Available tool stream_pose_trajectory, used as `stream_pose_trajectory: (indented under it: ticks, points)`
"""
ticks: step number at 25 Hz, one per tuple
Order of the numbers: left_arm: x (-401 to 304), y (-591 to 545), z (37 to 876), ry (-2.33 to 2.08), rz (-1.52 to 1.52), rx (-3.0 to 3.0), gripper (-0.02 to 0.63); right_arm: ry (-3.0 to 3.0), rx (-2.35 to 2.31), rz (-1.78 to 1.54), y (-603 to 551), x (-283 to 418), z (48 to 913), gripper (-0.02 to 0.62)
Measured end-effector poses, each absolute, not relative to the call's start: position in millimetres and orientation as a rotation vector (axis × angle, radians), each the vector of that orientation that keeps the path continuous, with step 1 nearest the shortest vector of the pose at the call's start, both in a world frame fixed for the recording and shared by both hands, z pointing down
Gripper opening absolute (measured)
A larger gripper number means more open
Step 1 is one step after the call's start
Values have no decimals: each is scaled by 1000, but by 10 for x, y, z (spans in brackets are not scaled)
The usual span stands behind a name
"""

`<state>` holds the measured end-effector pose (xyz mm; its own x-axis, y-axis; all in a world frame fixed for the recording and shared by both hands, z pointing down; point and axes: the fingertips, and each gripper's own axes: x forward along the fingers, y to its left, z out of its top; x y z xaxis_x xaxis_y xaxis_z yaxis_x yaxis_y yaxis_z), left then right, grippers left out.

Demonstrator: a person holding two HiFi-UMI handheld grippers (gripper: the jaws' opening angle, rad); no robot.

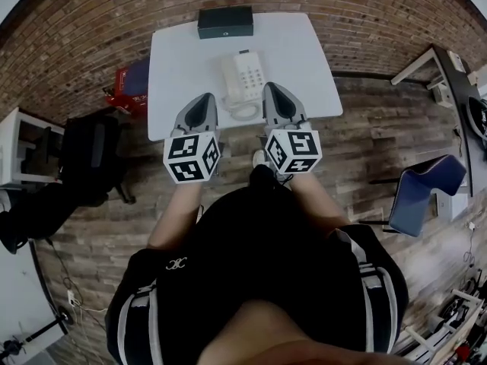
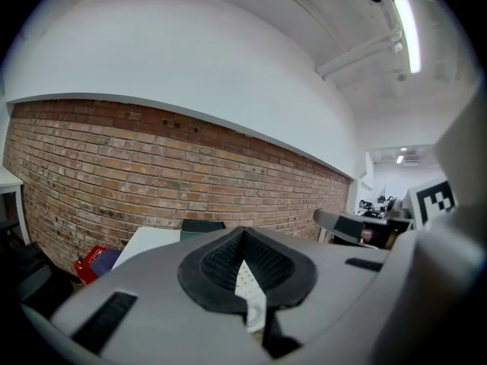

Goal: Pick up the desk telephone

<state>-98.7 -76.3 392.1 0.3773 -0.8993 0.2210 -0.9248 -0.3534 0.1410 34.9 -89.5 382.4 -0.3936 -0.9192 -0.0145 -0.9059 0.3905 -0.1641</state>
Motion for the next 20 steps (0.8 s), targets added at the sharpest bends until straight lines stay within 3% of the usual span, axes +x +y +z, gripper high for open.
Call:
stream_pose_trajectory:
  ticks: [20]
  points:
    - [-680, -2513, 4183, -1682, 220, 2235, 2, 2729, -1509, -327, -2722, 510, 4140, -2]
